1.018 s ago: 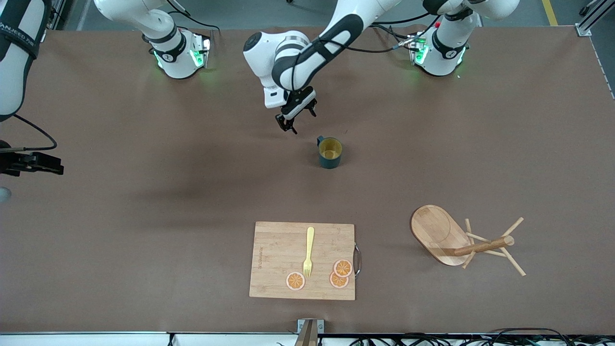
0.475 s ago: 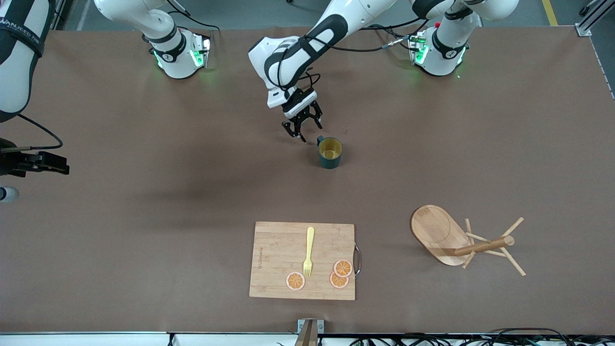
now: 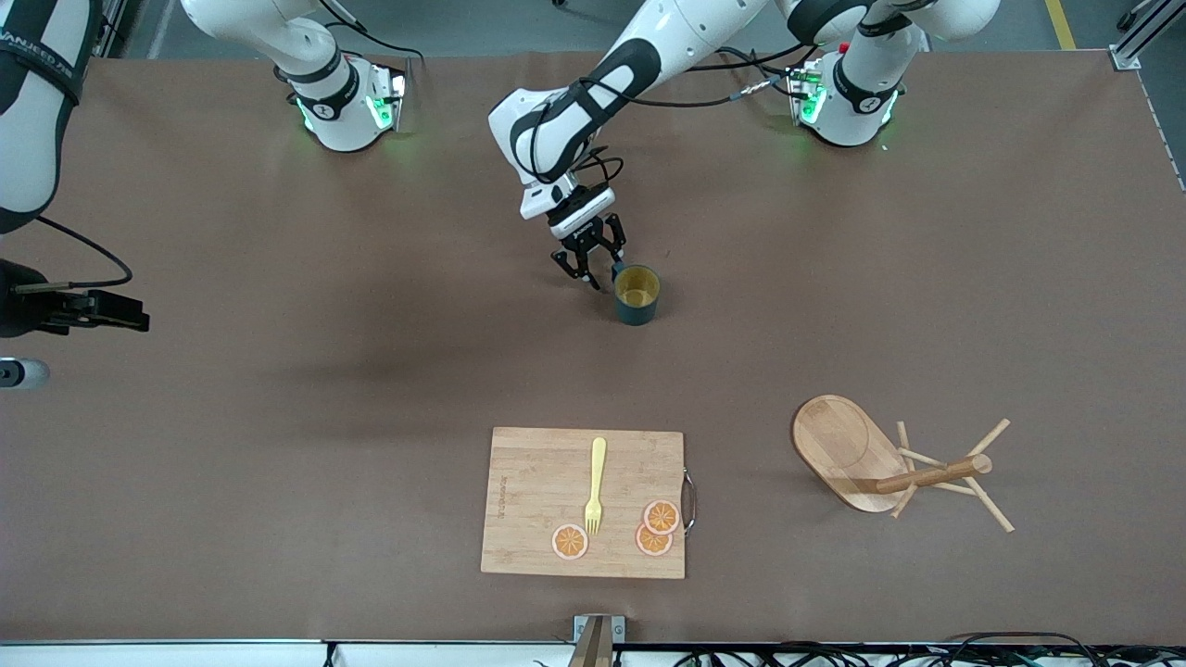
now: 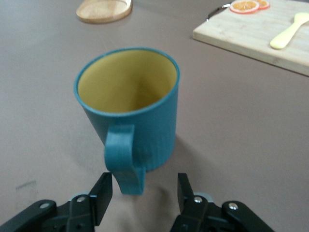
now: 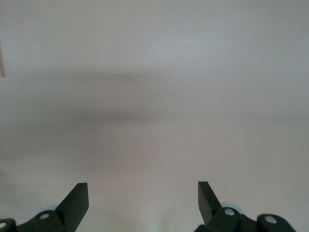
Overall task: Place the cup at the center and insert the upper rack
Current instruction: 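Lower the left gripper onto the mug handle and grasp it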
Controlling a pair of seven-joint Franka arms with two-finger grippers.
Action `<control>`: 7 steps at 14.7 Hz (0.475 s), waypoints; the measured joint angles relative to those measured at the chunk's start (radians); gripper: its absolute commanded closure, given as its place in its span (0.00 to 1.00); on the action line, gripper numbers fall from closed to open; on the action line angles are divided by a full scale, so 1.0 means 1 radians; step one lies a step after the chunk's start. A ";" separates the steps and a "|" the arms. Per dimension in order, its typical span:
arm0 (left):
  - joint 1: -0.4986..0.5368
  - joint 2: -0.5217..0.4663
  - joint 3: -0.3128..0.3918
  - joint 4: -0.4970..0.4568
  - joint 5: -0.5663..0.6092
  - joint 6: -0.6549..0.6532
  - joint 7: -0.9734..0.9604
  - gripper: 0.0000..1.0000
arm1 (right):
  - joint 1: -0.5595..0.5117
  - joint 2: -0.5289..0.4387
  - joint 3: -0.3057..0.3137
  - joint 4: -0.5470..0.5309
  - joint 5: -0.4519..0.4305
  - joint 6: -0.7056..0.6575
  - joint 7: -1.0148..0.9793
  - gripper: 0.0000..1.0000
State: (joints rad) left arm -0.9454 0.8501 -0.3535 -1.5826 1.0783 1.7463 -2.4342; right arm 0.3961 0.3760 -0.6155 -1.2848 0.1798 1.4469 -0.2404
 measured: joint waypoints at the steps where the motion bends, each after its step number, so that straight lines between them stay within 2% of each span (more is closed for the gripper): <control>1: 0.000 0.002 0.000 0.000 0.001 -0.016 0.003 0.44 | -0.069 -0.014 0.088 0.003 -0.027 0.000 0.009 0.00; 4: -0.001 0.013 0.001 0.000 0.009 -0.029 0.017 0.60 | -0.232 -0.057 0.297 0.004 -0.083 -0.005 0.081 0.00; 5: -0.001 0.015 0.002 0.000 0.011 -0.029 0.025 0.72 | -0.275 -0.070 0.356 0.003 -0.098 -0.006 0.096 0.00; 6: -0.001 0.015 0.002 0.000 0.012 -0.030 0.033 0.90 | -0.315 -0.082 0.413 -0.001 -0.116 -0.008 0.105 0.00; 7: -0.001 0.015 0.003 0.001 0.012 -0.030 0.039 1.00 | -0.354 -0.091 0.467 -0.006 -0.132 -0.008 0.113 0.00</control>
State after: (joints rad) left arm -0.9460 0.8655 -0.3508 -1.5817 1.0905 1.7168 -2.3955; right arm 0.0417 0.2851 -0.1481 -1.2905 0.0476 1.4385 -0.1278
